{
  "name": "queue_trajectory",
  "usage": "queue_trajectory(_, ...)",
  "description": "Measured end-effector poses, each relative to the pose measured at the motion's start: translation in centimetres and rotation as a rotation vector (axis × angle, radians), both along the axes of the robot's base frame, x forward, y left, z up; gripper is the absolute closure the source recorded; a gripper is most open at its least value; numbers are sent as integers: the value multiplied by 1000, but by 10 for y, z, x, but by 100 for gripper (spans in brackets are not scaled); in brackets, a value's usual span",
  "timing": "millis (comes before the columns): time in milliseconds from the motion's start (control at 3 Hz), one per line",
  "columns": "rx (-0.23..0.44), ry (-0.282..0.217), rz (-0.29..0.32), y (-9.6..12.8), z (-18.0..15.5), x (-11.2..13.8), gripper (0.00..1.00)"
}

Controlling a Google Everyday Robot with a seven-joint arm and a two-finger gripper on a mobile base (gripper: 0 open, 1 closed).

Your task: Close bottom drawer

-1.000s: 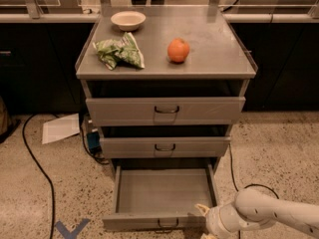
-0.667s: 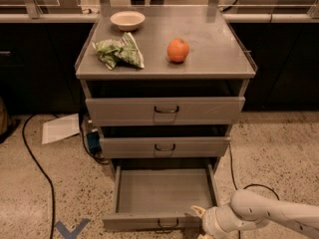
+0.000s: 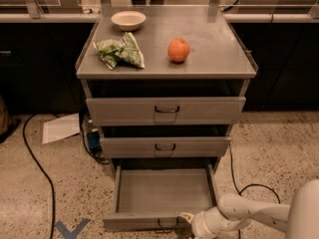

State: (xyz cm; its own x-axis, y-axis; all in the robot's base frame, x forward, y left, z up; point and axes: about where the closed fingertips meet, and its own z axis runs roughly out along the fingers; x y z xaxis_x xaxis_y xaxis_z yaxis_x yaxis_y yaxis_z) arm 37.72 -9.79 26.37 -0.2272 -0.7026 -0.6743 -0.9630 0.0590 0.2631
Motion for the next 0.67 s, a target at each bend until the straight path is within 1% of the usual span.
queue_trajectory(333, 22, 48, 12, 12, -25, -9, 0)
queue_trajectory(667, 23, 96, 14, 14, -39, -25, 0)
